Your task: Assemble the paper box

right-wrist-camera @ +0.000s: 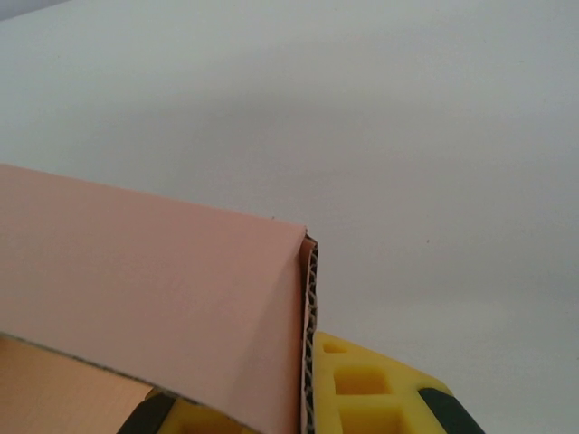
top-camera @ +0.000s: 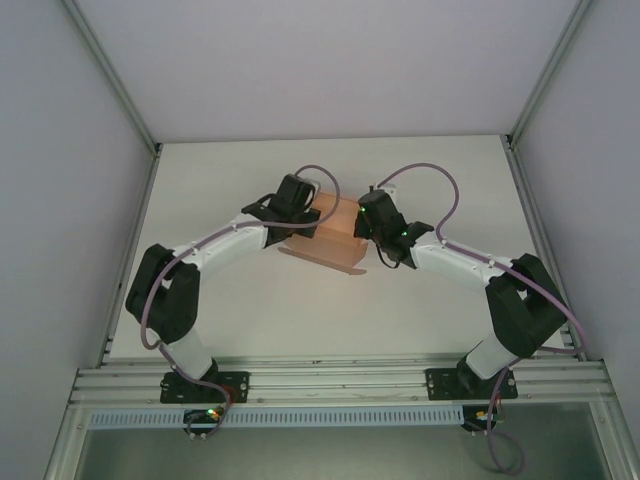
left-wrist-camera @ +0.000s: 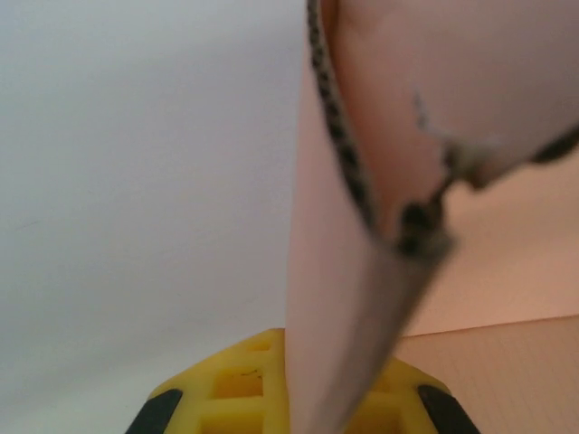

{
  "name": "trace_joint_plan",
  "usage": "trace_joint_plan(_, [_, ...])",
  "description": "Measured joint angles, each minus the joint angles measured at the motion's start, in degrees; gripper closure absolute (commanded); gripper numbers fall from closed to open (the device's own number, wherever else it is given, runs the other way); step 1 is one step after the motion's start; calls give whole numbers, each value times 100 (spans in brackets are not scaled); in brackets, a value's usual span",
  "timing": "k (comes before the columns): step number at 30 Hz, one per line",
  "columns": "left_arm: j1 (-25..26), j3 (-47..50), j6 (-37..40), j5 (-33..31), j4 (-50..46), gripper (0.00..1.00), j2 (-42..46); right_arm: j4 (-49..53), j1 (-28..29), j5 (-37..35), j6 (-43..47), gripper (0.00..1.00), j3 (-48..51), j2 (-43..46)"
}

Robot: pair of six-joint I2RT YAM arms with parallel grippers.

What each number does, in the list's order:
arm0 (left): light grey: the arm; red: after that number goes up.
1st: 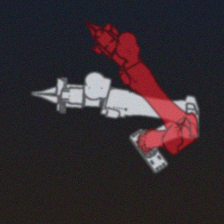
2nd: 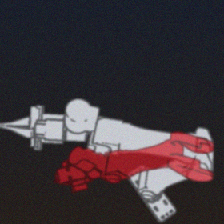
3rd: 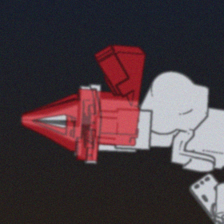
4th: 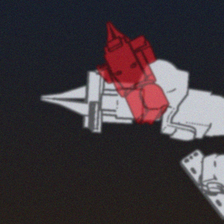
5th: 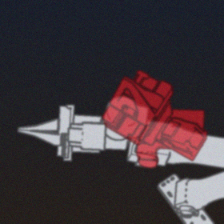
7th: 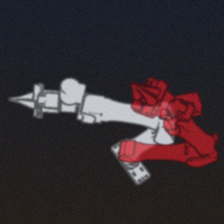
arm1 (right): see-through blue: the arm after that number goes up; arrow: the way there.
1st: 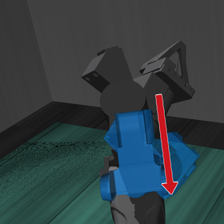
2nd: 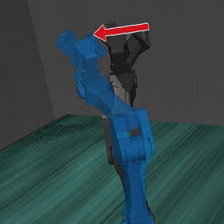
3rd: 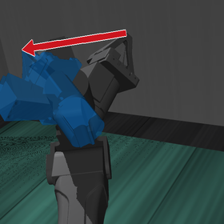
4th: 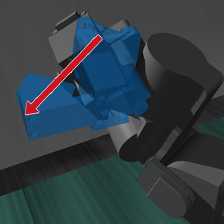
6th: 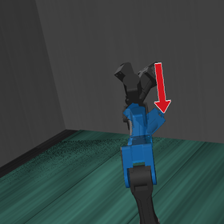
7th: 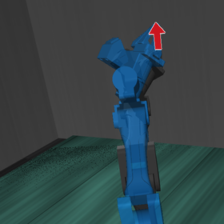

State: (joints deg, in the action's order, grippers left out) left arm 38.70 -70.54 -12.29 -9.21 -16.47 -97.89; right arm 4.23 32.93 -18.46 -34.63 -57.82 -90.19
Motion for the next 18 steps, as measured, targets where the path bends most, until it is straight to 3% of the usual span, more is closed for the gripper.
trace_joint_plan(9, [494, -328, -79, -1773, -116, 100, -234, -146, 33, 2, -24, 100, -76, -28])
trace_joint_plan(13, [542, -389, -101, -1910, -153, 100, -302, -164, 33, 0, -28, 100, -76, -28])
trace_joint_plan(16, [531, -350, -48, -1757, -85, 60, -284, -151, 33, -39, -24, 100, -76, -28])
trace_joint_plan(17, [505, -291, -35, -1652, -28, 53, -243, -109, 33, -46, -20, 100, -76, -28])
trace_joint_plan(18, [466, -214, -46, -1543, 26, 53, -184, -68, 20, -52, -20, 100, -74, -28])
